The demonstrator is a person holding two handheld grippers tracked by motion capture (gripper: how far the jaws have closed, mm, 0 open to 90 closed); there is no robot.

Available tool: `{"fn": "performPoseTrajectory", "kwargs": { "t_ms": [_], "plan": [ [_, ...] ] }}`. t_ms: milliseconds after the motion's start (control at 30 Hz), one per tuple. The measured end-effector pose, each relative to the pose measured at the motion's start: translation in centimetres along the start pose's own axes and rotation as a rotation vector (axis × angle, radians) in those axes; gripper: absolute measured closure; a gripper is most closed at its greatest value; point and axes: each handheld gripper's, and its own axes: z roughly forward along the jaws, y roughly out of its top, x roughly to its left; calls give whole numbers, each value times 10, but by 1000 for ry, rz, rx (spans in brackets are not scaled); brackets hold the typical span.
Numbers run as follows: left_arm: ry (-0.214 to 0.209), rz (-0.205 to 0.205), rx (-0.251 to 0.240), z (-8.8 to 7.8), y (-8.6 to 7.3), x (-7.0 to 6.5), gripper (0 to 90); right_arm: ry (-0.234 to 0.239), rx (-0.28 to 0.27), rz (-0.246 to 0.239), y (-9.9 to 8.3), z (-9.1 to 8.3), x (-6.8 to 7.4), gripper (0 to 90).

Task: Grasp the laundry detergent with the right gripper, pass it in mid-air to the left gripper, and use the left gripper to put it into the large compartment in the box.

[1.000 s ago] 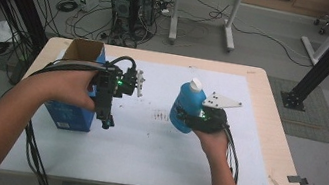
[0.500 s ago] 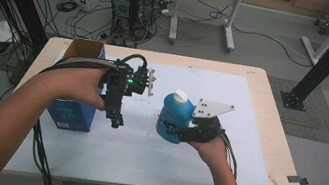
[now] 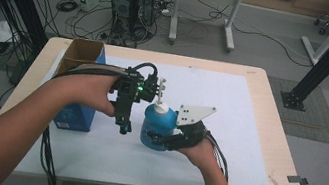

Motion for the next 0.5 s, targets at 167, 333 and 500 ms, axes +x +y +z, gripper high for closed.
{"fn": "performPoseTrajectory", "kwargs": {
  "t_ms": [167,333,500],
  "plan": [
    [2,8,8,1,4,-2,44,65,20,14,3,11,5,456],
    [1,14,13,4,8,-2,44,94,-66,-154,10,29,-2,456],
    [-22,17,22,7,10,-3,44,67,-139,-280,17,42,-9,456]
  ]
}}
